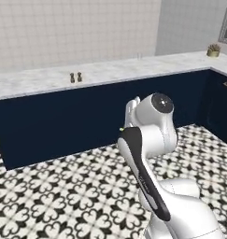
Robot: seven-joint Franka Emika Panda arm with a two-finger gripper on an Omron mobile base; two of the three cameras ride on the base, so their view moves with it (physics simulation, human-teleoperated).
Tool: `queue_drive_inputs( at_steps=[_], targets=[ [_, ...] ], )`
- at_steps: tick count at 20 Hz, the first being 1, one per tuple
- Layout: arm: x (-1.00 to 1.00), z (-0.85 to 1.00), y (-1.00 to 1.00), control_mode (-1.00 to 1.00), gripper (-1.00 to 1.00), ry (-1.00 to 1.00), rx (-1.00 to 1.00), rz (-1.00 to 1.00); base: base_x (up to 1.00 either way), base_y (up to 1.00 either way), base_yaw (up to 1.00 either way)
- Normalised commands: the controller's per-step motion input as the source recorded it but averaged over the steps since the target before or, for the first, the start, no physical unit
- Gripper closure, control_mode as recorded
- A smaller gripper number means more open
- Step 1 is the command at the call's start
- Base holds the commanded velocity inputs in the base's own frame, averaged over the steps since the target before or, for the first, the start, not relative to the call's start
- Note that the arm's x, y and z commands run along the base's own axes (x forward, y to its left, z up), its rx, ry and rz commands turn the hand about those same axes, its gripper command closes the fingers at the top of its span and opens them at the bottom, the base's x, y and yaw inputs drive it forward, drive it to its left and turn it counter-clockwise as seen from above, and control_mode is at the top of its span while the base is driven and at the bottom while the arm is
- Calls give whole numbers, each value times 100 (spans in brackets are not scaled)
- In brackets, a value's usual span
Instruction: Take a straw from the drawer in front and place it inside the glass cup on the dining counter.
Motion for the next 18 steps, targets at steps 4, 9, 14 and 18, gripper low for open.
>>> queue_drive_inputs(
  at_steps=[4, 9, 14, 18],
  targets=[
    [0, 0, 0, 100, 100, 0, 0, 0, 82, 100, 0],
    [0, 0, 0, 100, 100, 0, 0, 0, 57, 100, 0],
    [0, 0, 0, 100, 100, 0, 0, 0, 57, 100, -1],
    [0, 0, 0, 100, 100, 0, 0, 0, 60, 100, -5]
  ],
)
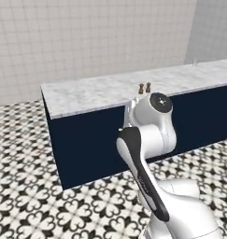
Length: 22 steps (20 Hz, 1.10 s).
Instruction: Take a straw from the drawer in front and place it inside the glass cup on the dining counter.
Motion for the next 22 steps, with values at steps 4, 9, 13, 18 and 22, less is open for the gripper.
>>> queue_drive_inputs(
  at_steps=[4, 9, 13, 18, 22],
  targets=[
    [0, 0, 0, 100, 100, 0, 0, 0, 64, 100, -8],
    [0, 0, 0, 100, 100, 0, 0, 0, 67, 100, -14],
    [0, 0, 0, 100, 100, 0, 0, 0, 63, 100, -22],
    [0, 0, 0, 100, 100, 0, 0, 0, 62, 100, -28],
    [0, 0, 0, 100, 100, 0, 0, 0, 60, 100, -28]
  ],
)
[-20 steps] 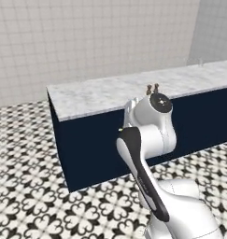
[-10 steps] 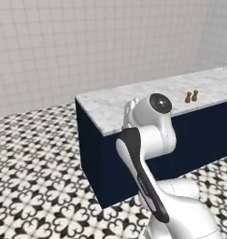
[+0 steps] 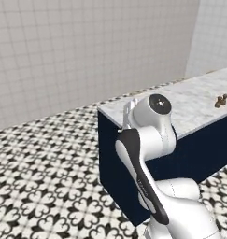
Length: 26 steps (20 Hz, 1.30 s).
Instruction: Take a straw from the drawer in front and place it inside the glass cup on the dining counter.
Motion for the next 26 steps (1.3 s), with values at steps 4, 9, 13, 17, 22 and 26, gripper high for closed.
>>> queue_drive_inputs(
  at_steps=[4, 9, 13, 17, 22, 26],
  targets=[
    [0, 0, 0, 100, 100, 0, 0, 0, 60, 100, -29],
    [0, 0, 0, 100, 100, 0, 0, 0, 63, 100, -35],
    [0, 0, 0, 100, 100, 0, 0, 0, 67, 100, -42],
    [0, 0, 0, 100, 100, 0, 0, 0, 64, 96, -47],
    [0, 0, 0, 100, 100, 0, 0, 0, 66, 90, -51],
    [0, 0, 0, 100, 100, 0, 0, 0, 63, 91, -51]
  ],
)
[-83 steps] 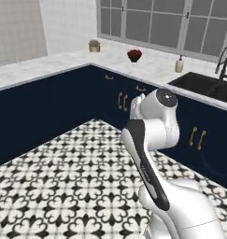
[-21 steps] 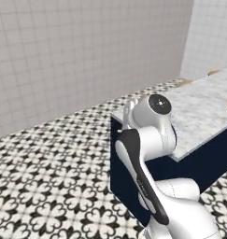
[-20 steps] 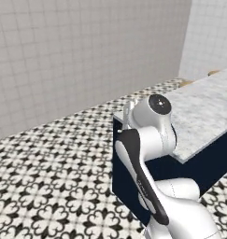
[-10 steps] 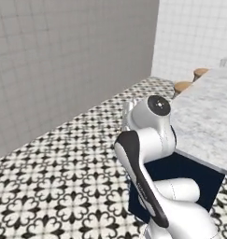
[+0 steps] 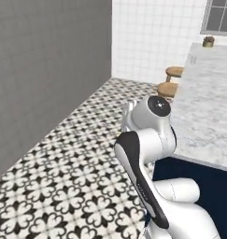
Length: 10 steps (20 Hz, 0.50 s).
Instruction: Take a straw from the drawer in front and place it inside the glass cup on the dining counter.
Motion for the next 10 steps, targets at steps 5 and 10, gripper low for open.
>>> queue_drive_inputs(
  at_steps=[5, 10],
  targets=[
    [0, 0, 0, 100, 100, 0, 0, 0, 62, 93, -50],
    [0, 0, 0, 100, 100, 0, 0, 0, 54, 94, -50]
  ],
)
